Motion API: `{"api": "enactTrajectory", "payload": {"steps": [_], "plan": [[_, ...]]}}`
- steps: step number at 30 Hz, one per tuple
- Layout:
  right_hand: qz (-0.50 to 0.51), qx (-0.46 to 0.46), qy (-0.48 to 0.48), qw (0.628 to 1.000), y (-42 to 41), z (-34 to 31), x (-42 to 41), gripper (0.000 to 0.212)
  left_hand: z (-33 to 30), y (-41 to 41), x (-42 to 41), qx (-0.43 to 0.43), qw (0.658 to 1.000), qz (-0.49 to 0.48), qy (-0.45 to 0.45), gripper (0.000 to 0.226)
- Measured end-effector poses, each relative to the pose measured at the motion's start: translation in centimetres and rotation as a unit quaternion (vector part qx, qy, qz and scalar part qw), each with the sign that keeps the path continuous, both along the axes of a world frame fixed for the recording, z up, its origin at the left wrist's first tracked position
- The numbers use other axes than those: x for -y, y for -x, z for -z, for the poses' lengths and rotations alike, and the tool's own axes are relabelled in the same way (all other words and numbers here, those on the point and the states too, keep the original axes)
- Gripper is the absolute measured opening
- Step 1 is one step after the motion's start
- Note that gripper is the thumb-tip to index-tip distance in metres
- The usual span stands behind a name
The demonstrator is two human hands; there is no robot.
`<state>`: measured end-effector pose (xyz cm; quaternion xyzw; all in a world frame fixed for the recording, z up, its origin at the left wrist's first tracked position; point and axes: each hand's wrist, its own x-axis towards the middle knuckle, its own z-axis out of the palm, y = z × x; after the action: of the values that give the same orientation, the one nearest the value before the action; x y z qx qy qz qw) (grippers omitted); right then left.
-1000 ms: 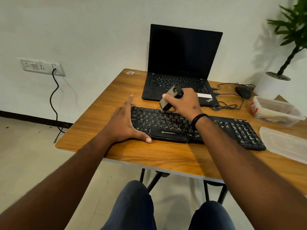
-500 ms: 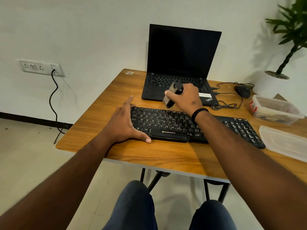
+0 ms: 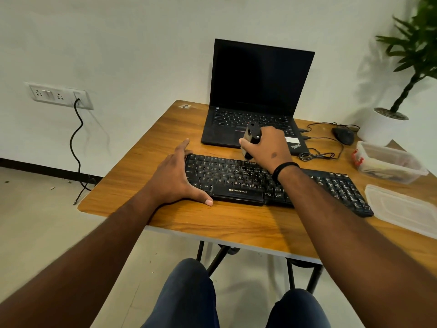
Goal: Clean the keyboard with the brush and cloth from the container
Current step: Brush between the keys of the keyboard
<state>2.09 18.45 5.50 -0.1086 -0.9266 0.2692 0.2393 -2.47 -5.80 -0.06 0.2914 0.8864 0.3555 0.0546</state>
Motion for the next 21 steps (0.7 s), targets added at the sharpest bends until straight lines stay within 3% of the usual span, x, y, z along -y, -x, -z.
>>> {"api": "enactTrajectory", "payload": {"steps": [10,13,21], "plan": [[0.013,-0.025,0.013,1.000,-0.3,0.2,-0.3,0.032,0.0,0.0,0.0,0.005,1.000,-0.003,-0.001,0.167],[0.006,0.010,0.002,1.000,-0.6,0.4,-0.4,0.029,0.0,0.0,0.0,0.002,1.000,-0.004,-0.003,0.168],[0.113,-0.029,0.045,0.992,-1.1,0.2,-1.7,0.029,0.0,0.1,0.0,-0.003,1.000,0.000,0.000,0.168]]}}
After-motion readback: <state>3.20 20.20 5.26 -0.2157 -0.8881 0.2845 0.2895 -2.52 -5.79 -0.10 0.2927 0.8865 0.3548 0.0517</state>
